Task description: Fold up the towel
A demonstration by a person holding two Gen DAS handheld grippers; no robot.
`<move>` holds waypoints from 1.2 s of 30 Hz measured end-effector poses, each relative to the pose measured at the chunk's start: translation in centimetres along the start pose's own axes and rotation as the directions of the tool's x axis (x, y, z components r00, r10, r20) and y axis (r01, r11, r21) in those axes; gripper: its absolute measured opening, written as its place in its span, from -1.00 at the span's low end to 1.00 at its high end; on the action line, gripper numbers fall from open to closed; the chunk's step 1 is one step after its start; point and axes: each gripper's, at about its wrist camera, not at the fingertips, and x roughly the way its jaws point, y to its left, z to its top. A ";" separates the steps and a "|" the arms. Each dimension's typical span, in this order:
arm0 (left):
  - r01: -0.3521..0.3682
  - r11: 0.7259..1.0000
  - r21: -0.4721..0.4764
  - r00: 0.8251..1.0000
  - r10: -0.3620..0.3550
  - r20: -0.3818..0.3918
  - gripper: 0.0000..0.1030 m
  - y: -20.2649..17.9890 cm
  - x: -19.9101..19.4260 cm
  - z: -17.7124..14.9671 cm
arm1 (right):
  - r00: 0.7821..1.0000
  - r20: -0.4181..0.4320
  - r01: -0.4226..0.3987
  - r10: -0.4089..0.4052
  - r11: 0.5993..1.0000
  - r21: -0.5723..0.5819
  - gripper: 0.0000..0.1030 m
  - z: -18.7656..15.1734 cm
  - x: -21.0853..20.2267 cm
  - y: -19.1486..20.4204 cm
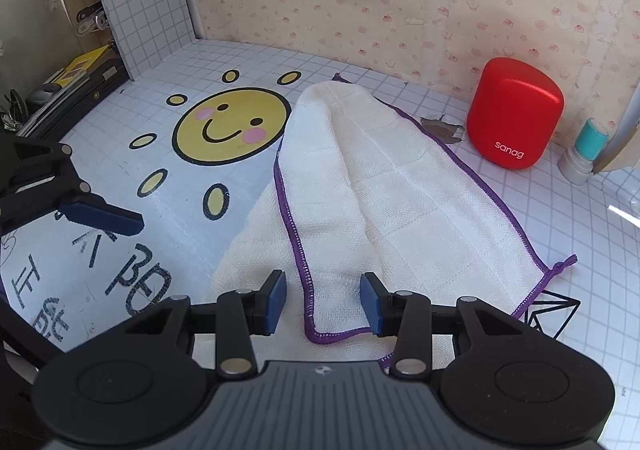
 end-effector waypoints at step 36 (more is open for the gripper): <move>-0.010 1.000 -0.014 1.000 0.009 -0.021 0.53 -0.2 -0.5 -0.9 | 1.000 0.005 0.006 -0.006 1.000 -0.029 0.05 -0.1 -0.3 -0.4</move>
